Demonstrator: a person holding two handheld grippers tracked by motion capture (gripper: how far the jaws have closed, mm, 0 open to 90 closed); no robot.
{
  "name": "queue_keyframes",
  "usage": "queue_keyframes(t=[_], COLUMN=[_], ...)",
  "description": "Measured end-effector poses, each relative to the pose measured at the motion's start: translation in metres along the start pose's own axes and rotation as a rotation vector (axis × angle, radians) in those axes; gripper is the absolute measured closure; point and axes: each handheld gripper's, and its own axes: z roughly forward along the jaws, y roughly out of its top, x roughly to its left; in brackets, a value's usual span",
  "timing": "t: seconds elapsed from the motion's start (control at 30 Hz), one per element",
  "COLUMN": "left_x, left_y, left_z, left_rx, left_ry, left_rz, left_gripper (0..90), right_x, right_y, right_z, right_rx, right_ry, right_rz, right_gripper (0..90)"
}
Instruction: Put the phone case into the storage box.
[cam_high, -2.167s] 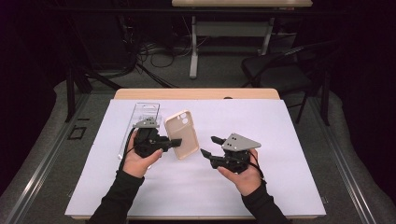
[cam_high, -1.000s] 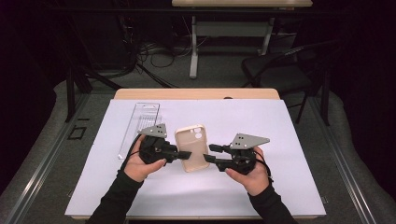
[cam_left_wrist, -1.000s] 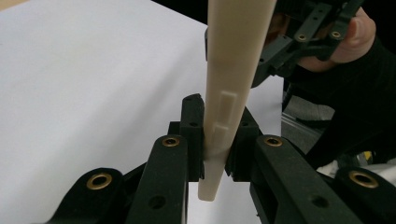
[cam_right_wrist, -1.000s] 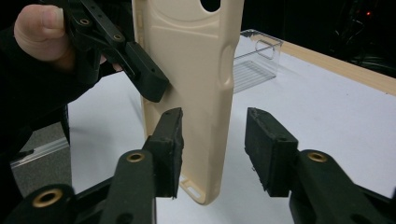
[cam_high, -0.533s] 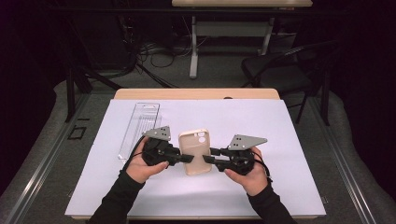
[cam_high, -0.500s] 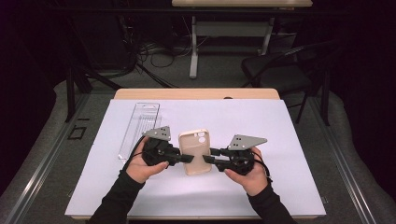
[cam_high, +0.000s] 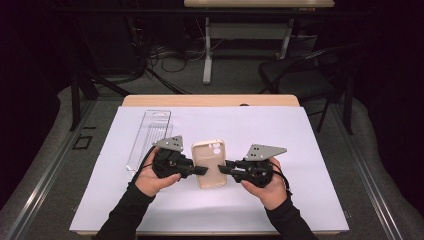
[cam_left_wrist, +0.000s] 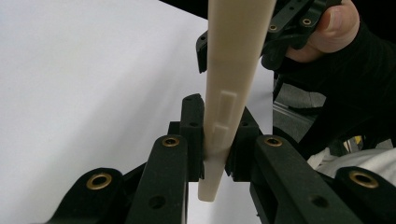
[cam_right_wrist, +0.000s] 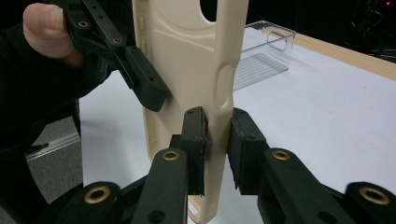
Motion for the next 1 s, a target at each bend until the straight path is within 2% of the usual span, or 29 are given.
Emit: queue_keyframes(t=[0.2,0.57,1.0], left_x=[0.0002,-0.0004,0.0009], left_y=[-0.0002,-0.0005,-0.0006], left_z=[-0.0003,0.0004,0.0009], left_rx=[0.002,0.003,0.002], left_ry=[0.003,-0.009,0.005], left_rz=[-0.001,0.009,0.008], left_gripper=[80.5,80.4,80.1], right_x=[-0.0008,-0.0024,-0.004], right_y=[-0.0012,-0.0016,-0.002], right_z=[0.0002,-0.0007,-0.0013], right_rx=[-0.001,0.001,-0.006], right_ry=[0.013,0.026,0.035], right_rz=[0.015,0.0,0.01], right_gripper=[80.3,80.8,81.2])
